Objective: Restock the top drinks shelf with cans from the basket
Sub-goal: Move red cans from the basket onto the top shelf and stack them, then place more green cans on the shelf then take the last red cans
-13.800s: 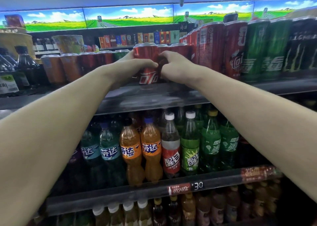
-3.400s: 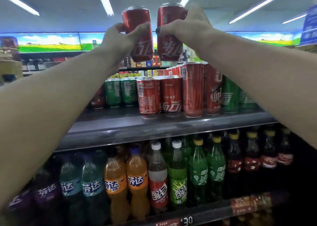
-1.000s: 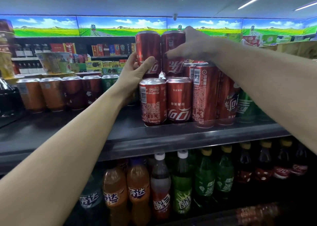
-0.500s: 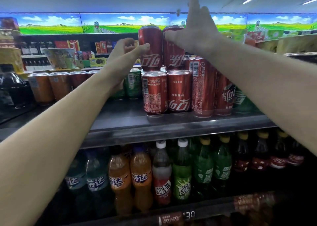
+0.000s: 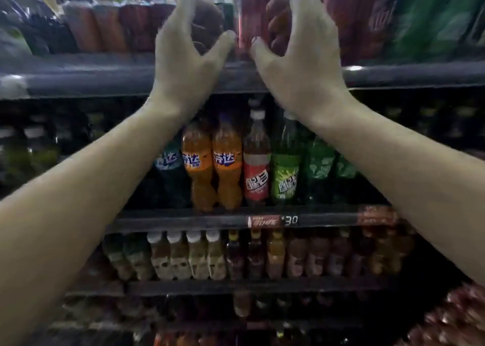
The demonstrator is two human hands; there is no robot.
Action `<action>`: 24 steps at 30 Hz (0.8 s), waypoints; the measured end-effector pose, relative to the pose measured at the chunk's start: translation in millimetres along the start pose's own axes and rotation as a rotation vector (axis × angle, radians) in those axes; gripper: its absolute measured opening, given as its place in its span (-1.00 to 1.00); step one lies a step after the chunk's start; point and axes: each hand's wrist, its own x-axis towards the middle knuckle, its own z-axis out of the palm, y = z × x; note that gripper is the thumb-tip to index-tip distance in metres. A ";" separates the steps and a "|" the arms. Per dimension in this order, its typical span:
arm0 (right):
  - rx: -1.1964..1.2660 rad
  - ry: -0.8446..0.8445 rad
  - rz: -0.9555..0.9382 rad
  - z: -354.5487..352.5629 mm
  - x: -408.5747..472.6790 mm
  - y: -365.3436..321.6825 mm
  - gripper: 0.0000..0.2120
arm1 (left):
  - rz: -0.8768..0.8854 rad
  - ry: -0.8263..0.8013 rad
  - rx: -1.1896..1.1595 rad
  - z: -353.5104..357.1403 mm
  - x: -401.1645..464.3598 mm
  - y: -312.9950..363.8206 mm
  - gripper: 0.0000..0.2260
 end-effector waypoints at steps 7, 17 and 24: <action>0.149 -0.289 0.243 49.8 -185.8 16.9 -0.78 | -0.216 -0.143 0.163 8.7 -198.1 -48.8 -0.81; 0.112 -0.659 0.695 123.8 -473.6 77.1 -0.77 | -0.742 -0.631 0.152 39.2 -495.0 -139.6 -0.89; 0.071 -0.903 1.055 199.2 -735.3 139.7 -0.76 | -1.027 -0.910 0.085 57.0 -742.4 -219.5 -0.92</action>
